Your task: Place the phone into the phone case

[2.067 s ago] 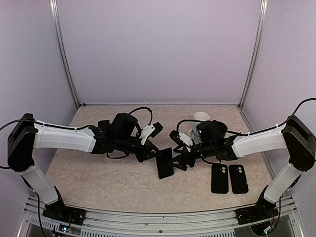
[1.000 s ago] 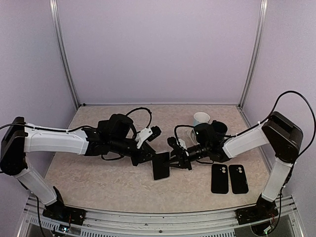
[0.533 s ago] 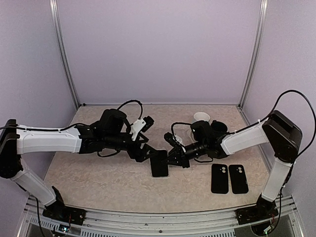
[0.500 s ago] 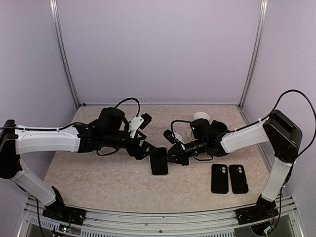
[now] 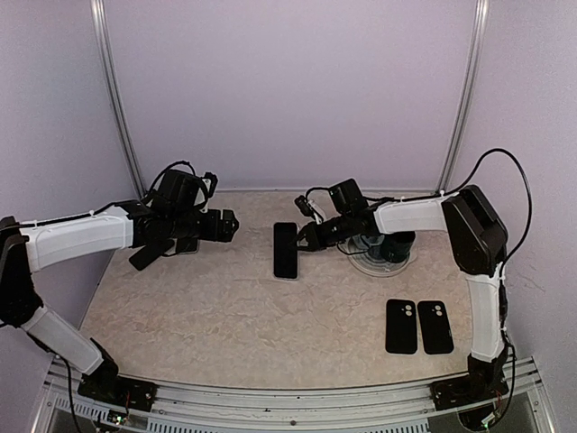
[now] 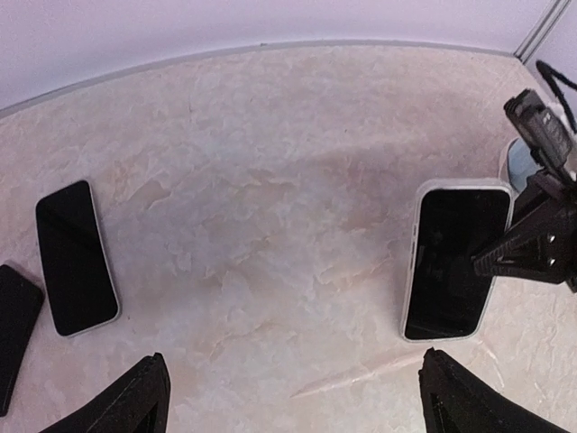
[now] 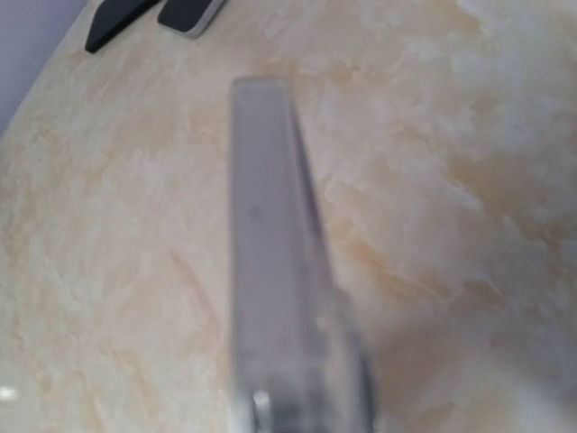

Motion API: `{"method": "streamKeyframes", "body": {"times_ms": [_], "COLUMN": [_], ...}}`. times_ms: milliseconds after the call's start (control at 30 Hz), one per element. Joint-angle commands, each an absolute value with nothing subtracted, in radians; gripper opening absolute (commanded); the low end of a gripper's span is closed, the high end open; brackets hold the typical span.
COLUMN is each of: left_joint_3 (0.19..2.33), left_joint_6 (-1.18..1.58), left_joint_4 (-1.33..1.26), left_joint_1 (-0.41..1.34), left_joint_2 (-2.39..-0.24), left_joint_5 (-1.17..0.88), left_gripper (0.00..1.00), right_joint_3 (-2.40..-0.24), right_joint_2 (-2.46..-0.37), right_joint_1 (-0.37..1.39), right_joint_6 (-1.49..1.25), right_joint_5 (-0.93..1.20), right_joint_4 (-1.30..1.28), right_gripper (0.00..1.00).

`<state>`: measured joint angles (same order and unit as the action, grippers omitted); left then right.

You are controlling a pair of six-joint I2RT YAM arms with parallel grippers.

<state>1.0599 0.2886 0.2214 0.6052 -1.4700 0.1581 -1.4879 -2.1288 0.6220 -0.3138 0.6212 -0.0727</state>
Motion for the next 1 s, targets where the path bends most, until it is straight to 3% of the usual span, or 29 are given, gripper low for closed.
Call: {"method": "streamKeyframes", "body": {"times_ms": [0, 67, 167, 300, 800, 967], "left_joint_3": [1.050, 1.041, 1.039, 1.044, 1.053, 1.053], "left_joint_6": [0.333, 0.333, 0.334, 0.332, 0.331, 0.333], "left_joint_4": [0.293, 0.291, 0.291, 0.305, 0.327, 0.327], "left_joint_1": [0.600, 0.595, 0.591, 0.589, 0.578, 0.578], "left_joint_2": [-1.478, -1.475, -1.482, -1.498, -1.531, -1.535], "left_joint_5": [0.183, 0.182, 0.178, 0.173, 0.189, 0.187], "left_gripper": [0.95, 0.95, 0.95, 0.95, 0.95, 0.95], "right_joint_3": [-1.602, -1.658, -1.763, -1.886, -1.654, -1.680], "right_joint_2": [-2.198, -2.229, -2.300, -2.403, -2.274, -2.284], "right_joint_1": [0.617, 0.611, 0.606, 0.604, 0.629, 0.630], "right_joint_6": [-0.364, -0.358, -0.330, -0.324, -0.408, -0.389], "right_joint_5": [0.671, 0.630, 0.510, 0.431, 0.352, 0.322], "right_joint_4": [-0.220, -0.262, -0.317, -0.428, -0.277, -0.300], "right_gripper": [0.00, 0.03, 0.15, 0.17, 0.27, 0.31]}}
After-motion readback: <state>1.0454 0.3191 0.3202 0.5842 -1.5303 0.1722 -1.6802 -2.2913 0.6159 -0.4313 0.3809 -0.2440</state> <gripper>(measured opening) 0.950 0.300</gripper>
